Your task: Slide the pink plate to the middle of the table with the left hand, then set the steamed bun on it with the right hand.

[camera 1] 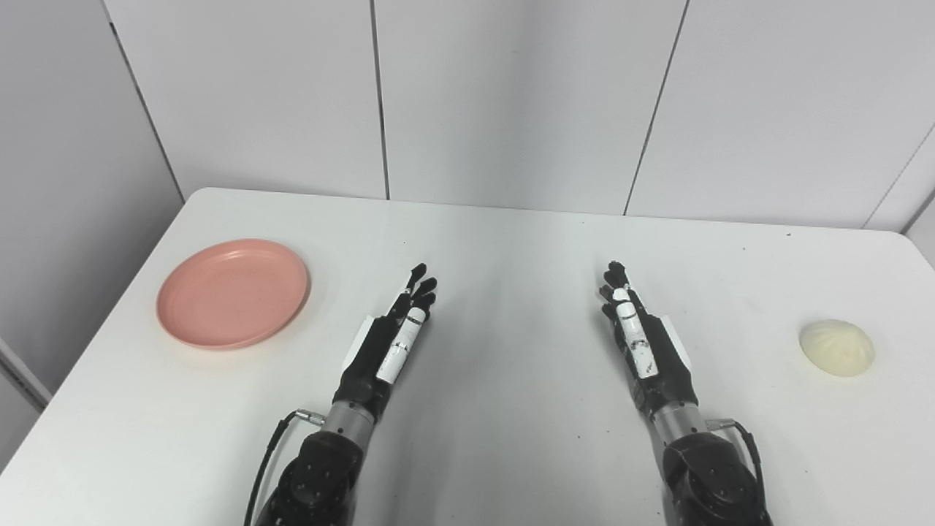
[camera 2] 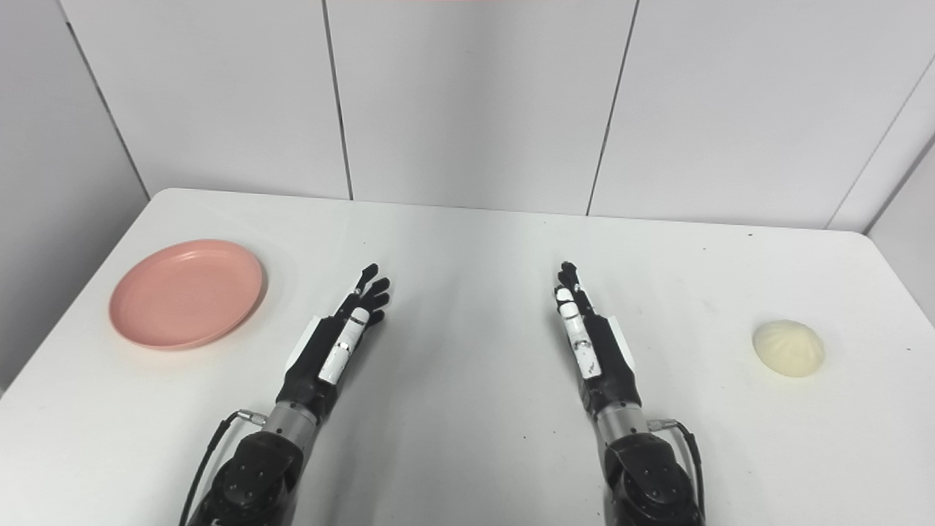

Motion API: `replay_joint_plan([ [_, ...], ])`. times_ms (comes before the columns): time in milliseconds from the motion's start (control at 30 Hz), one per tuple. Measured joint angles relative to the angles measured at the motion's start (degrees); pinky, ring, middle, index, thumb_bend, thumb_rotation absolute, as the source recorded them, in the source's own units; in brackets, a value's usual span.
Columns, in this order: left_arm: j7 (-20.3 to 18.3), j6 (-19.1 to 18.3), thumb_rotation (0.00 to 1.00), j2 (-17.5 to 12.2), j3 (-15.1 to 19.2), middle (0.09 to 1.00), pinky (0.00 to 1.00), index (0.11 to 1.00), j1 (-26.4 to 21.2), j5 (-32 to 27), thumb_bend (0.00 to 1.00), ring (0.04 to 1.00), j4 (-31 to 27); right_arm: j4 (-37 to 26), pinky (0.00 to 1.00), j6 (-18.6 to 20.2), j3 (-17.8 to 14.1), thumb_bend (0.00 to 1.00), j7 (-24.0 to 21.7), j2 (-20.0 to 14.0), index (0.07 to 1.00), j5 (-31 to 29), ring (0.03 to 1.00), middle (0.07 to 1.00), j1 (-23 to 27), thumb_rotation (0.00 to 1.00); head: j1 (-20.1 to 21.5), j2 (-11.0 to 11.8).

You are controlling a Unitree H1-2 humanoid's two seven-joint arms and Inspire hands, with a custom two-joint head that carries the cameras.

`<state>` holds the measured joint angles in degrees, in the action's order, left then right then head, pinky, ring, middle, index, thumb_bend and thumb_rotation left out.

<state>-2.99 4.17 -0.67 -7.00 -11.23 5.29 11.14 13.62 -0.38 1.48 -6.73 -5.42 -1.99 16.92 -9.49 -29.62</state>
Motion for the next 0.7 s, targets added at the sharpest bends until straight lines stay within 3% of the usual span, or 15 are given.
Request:
replay_joint_plan([
  [400, 0.2, 3.7, 1.0, -0.3, -0.7, 0.971, 0.92, 0.976, 0.0, 1.6, 0.52, 0.949, 0.2, 0.1, 1.0, 0.0, 0.0, 0.17, 0.2, 0.0, 1.0, 0.1, 1.0, 1.0, 0.0, 1.0, 0.2, 0.3],
  [700, 0.4, 4.4, 1.0, -0.3, -0.7, 0.972, 0.92, 0.976, 0.1, 2.6, 0.53, 0.952, 0.2, 0.1, 1.0, 0.0, -0.1, 0.18, 0.2, 0.0, 1.0, 0.0, 1.0, 1.0, 0.0, 1.0, -0.2, 0.3],
])
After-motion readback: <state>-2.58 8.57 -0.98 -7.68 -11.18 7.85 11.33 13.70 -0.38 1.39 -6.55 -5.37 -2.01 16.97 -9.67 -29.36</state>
